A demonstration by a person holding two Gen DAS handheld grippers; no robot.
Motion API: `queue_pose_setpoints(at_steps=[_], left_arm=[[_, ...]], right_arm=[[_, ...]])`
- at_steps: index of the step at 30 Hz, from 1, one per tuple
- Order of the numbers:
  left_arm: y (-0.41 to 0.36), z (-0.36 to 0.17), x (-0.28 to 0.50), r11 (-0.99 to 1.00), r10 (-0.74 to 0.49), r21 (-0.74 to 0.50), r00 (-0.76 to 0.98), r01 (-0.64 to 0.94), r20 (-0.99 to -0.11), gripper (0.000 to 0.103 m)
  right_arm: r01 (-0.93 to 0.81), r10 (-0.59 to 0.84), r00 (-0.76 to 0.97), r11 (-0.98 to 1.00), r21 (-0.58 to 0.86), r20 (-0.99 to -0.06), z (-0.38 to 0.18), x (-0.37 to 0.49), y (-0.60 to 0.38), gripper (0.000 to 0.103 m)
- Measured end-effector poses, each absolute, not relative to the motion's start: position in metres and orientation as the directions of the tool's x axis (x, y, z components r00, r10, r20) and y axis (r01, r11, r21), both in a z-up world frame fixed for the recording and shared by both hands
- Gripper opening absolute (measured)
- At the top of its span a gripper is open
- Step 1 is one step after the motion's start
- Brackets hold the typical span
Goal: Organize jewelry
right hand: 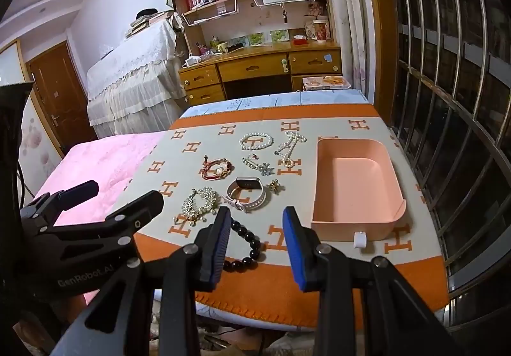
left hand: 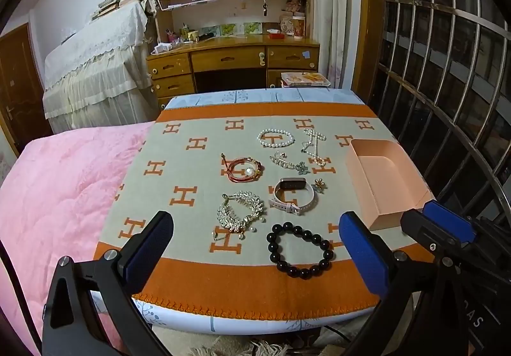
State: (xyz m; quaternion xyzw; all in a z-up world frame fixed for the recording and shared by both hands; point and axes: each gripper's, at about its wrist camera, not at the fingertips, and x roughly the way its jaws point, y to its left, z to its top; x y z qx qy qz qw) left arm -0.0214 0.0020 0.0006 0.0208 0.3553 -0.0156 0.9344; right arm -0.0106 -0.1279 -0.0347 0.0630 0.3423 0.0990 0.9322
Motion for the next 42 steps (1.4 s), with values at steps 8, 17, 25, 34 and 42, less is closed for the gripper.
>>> queue_pose_setpoints(at_steps=[8,17,25,34,42], left_arm=[[0.0019,0.0023,-0.0193,0.998,-0.013,0.033,0.739,0.048,-0.674,0.102],[0.0061,0.0029,-0.0189,0.999,-0.014,0.029,0.737,0.046,-0.676,0.102],[0.0067,0.0085,-0.0239,0.997,-0.037,0.024,0.746,0.071,-0.664,0.102],[0.0050,0.0049,-0.0201,0.997,-0.042,0.016,0.741,0.071,-0.671,0.102],[0.0031,0.0021,-0.0181,0.997,-0.045,0.011,0.738,0.070,-0.673,0.102]], right_arm=[[-0.135,0.228,0.737,0.972,0.191,-0.636,-0.0341,-0.0094,-0.1285,0.034],[-0.131,0.233,0.727,0.970,0.203,-0.645,-0.0350,-0.0071,-0.1288,0.034],[-0.100,0.215,0.713,0.973,0.206,-0.668,-0.0410,-0.0036,-0.1288,0.035],[-0.099,0.205,0.724,0.976,0.196,-0.659,-0.0404,-0.0050,-0.1305,0.035],[-0.101,0.209,0.722,0.975,0.198,-0.660,-0.0404,-0.0046,-0.1316,0.035]])
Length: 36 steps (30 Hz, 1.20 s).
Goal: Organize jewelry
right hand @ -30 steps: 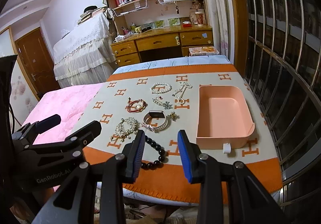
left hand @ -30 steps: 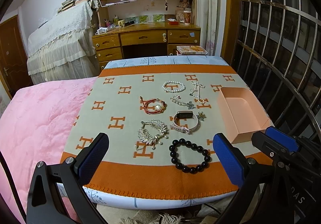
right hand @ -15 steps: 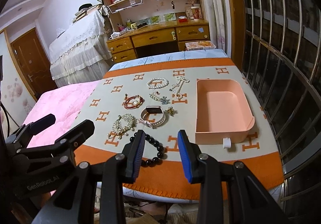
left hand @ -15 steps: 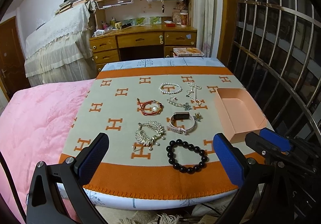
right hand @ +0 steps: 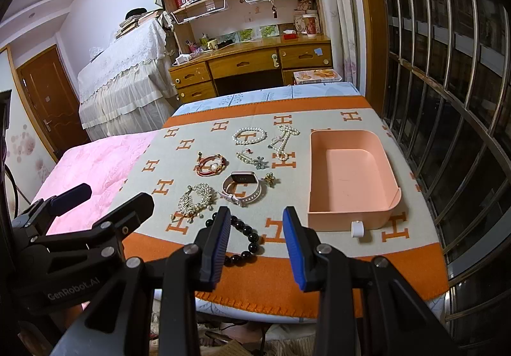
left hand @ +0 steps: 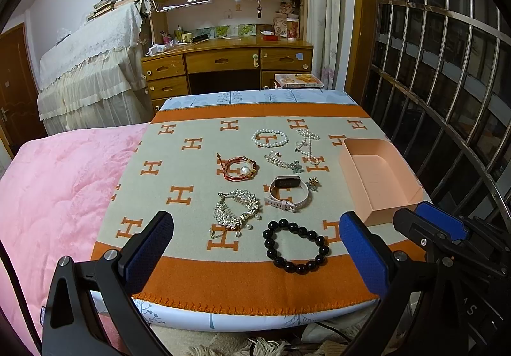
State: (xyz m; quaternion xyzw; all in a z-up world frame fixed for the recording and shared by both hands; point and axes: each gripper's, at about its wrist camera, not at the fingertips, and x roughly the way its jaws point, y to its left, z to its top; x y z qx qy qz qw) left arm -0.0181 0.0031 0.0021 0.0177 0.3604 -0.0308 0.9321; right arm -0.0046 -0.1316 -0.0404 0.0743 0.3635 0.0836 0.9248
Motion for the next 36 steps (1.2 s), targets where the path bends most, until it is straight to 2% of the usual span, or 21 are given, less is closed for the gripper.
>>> queue_pose_setpoints(at_steps=[26,32,36], left_arm=[[0.016,-0.003,-0.020,0.998,-0.048,-0.010,0.737,0.056,-0.674,0.102],[0.025,-0.002,-0.018,0.997,-0.076,-0.048,0.761,0.058,-0.644,0.102],[0.038,0.004,-0.001,0.997,-0.071,-0.034,0.739,0.066,-0.670,0.102]], right_arm=[[-0.136,0.226,0.740,0.973,0.188,-0.633,-0.030,-0.015,-0.114,0.035],[-0.135,0.241,0.711,0.969,0.208,-0.661,-0.032,0.001,-0.116,0.035],[-0.139,0.270,0.679,0.960,0.242,-0.683,-0.032,0.017,-0.118,0.036]])
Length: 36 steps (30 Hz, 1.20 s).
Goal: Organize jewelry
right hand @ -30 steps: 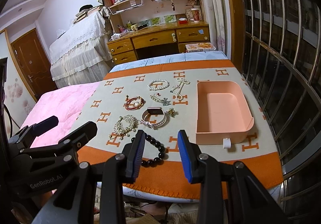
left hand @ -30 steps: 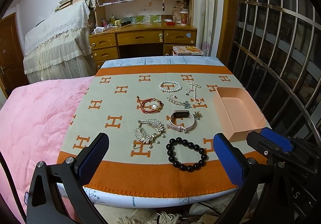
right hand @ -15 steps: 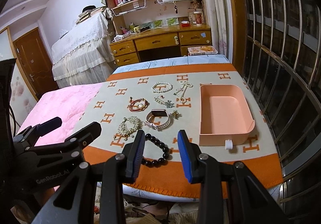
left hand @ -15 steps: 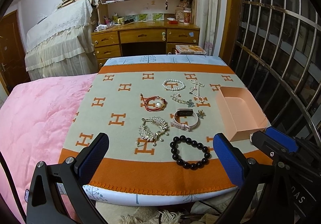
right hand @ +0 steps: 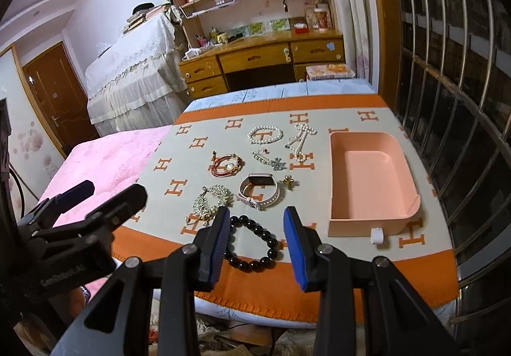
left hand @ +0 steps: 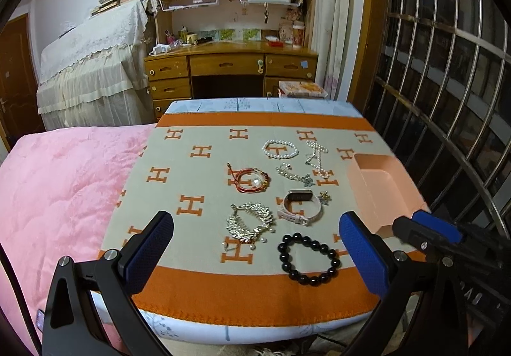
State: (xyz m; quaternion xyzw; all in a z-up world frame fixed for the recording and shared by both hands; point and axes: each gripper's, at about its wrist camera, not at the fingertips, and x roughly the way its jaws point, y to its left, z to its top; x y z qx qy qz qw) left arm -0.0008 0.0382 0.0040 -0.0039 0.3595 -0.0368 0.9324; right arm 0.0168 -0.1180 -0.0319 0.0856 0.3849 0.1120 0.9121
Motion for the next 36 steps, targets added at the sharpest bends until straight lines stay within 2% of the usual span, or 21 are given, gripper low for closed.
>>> queue_pose_setpoints(at_steps=[2,6,14,18,26,29,36], left_arm=[[0.041,0.003,0.011,0.997,-0.072,-0.024,0.708,0.078,-0.702,0.102],[0.049,0.002,0.040,0.992,-0.115,-0.050,0.656,0.118,-0.746,0.102],[0.064,0.007,0.126,0.995,-0.073,-0.015,0.593,0.102,-0.802,0.102],[0.067,-0.001,0.178,0.993,-0.103,-0.051,0.548,0.109,-0.830,0.102],[0.054,-0.066,0.286,0.986,-0.156,-0.119,0.406,0.117,-0.900,0.102],[0.047,-0.096,0.318,0.985,-0.170,-0.144,0.346,0.099,-0.923,0.094],[0.028,-0.140,0.353,0.987,-0.148,-0.123,0.280,0.103,-0.948,0.088]], right_arm=[[-0.141,0.275,0.671,0.959,0.245,-0.689,-0.029,0.027,-0.119,0.037],[-0.145,0.289,0.657,0.955,0.260,-0.696,-0.021,0.050,-0.122,0.050],[-0.144,0.275,0.604,0.961,0.237,-0.748,-0.013,0.138,-0.138,0.051],[-0.137,0.266,0.551,0.964,0.229,-0.791,-0.023,0.193,-0.144,0.051],[-0.094,0.252,0.407,0.968,0.235,-0.878,-0.074,0.298,-0.149,0.051],[-0.068,0.241,0.338,0.970,0.232,-0.910,-0.105,0.331,-0.150,0.051],[-0.039,0.203,0.257,0.979,0.200,-0.945,-0.152,0.368,-0.146,0.051]])
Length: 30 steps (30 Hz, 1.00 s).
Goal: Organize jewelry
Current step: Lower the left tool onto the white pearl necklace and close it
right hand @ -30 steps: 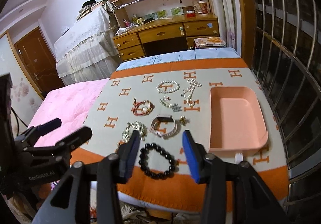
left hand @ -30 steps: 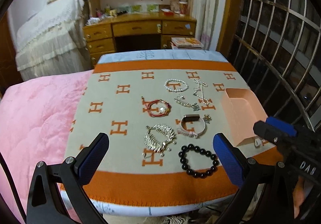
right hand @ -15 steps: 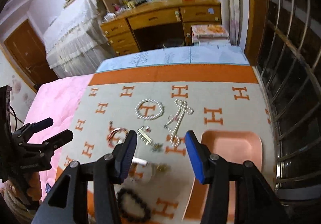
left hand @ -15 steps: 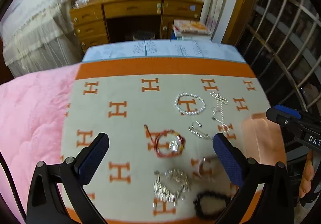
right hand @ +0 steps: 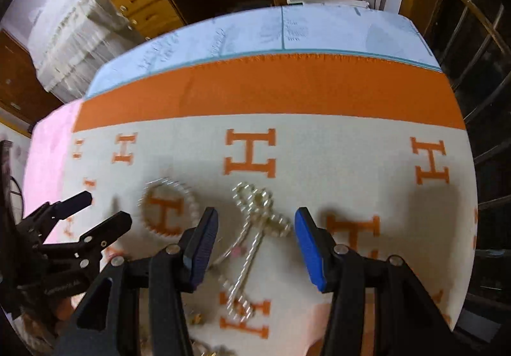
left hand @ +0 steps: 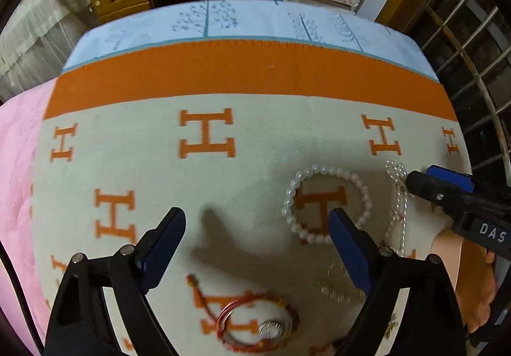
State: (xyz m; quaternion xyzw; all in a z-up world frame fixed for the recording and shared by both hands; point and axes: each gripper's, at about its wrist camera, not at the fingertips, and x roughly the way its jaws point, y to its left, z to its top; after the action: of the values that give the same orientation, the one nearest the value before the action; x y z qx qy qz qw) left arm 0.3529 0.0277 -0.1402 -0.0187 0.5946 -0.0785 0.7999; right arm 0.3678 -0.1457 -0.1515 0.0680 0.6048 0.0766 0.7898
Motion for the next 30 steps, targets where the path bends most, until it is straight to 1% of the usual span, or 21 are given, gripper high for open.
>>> queue_pose_setpoints(at_steps=[2,4,5,6,8,10,11,12,13,14,16,17,18,19,20,23,27,30], left_arm=[[0.023,-0.146,0.358,0.987,-0.146,-0.121,0.268,0.109,-0.952,0.087],[0.019,-0.150,0.360,0.987,-0.139,-0.112,0.263,0.115,-0.955,0.084],[0.018,-0.152,0.361,0.987,-0.138,-0.111,0.254,0.119,-0.957,0.078],[0.017,-0.154,0.363,0.986,-0.140,-0.113,0.243,0.122,-0.960,0.073],[0.013,-0.155,0.364,0.987,-0.122,-0.092,0.246,0.130,-0.962,0.071],[0.010,-0.155,0.366,0.987,-0.108,-0.075,0.239,0.142,-0.965,0.070],[0.008,-0.155,0.367,0.987,-0.098,-0.065,0.236,0.145,-0.967,0.068],[0.007,-0.155,0.367,0.988,-0.085,-0.050,0.236,0.148,-0.968,0.065],[0.004,-0.155,0.368,0.987,-0.072,-0.036,0.236,0.154,-0.969,0.064],[0.002,-0.155,0.369,0.986,-0.073,-0.035,0.236,0.162,-0.969,0.061],[-0.004,-0.154,0.371,0.984,-0.074,-0.034,0.235,0.172,-0.969,0.050],[-0.008,-0.153,0.372,0.981,-0.078,-0.033,0.236,0.189,-0.969,0.035],[-0.011,-0.153,0.373,0.977,-0.079,-0.029,0.234,0.210,-0.969,0.018],[-0.016,-0.152,0.373,0.973,-0.078,-0.025,0.225,0.231,-0.971,0.009],[-0.019,-0.152,0.373,0.971,-0.072,-0.018,0.220,0.238,-0.973,0.006],[-0.024,-0.152,0.372,0.971,-0.047,0.010,0.234,0.238,-0.971,0.005],[-0.019,-0.151,0.368,0.982,-0.085,-0.038,0.255,0.186,-0.963,0.005],[-0.004,-0.141,0.362,0.985,-0.118,-0.074,0.291,0.159,-0.949,0.005]], right_arm=[[-0.056,0.187,0.246,0.982,0.179,-0.951,-0.157,0.372,-0.140,0.051],[-0.079,0.158,0.241,0.987,0.143,-0.958,-0.163,0.373,-0.133,0.050],[-0.088,0.134,0.237,0.989,0.116,-0.962,-0.164,0.373,-0.130,0.048],[-0.102,0.101,0.254,0.992,0.078,-0.962,-0.164,0.371,-0.127,0.044],[-0.121,0.061,0.255,0.992,0.031,-0.965,-0.165,0.368,-0.123,0.040],[-0.134,0.029,0.262,0.991,-0.007,-0.965,-0.164,0.366,-0.123,0.031],[-0.139,0.027,0.264,0.990,-0.011,-0.964,-0.164,0.365,-0.123,0.021],[-0.141,0.026,0.264,0.990,-0.012,-0.964,-0.163,0.365,-0.125,0.013],[-0.141,0.026,0.261,0.990,-0.012,-0.965,-0.163,0.364,-0.126,0.010],[-0.138,0.035,0.261,0.990,-0.001,-0.965,-0.163,0.363,-0.129,0.010],[-0.127,0.060,0.262,0.991,0.027,-0.963,-0.163,0.361,-0.134,0.009],[-0.112,0.088,0.264,0.992,0.060,-0.961,-0.161,0.359,-0.139,0.009],[-0.105,0.113,0.270,0.991,0.087,-0.956,-0.157,0.357,-0.140,0.009],[-0.100,0.136,0.281,0.989,0.112,-0.950,-0.152,0.355,-0.141,0.009],[-0.097,0.171,0.305,0.984,0.148,-0.937,-0.143,0.350,-0.145,0.009],[-0.105,0.256,0.373,0.967,0.234,-0.892,-0.114,0.335,-0.151,0.009],[-0.137,0.347,0.459,0.937,0.321,-0.818,-0.070,0.309,-0.160,0.009],[-0.170,0.393,0.523,0.918,0.359,-0.756,-0.036,0.286,-0.171,0.009]])
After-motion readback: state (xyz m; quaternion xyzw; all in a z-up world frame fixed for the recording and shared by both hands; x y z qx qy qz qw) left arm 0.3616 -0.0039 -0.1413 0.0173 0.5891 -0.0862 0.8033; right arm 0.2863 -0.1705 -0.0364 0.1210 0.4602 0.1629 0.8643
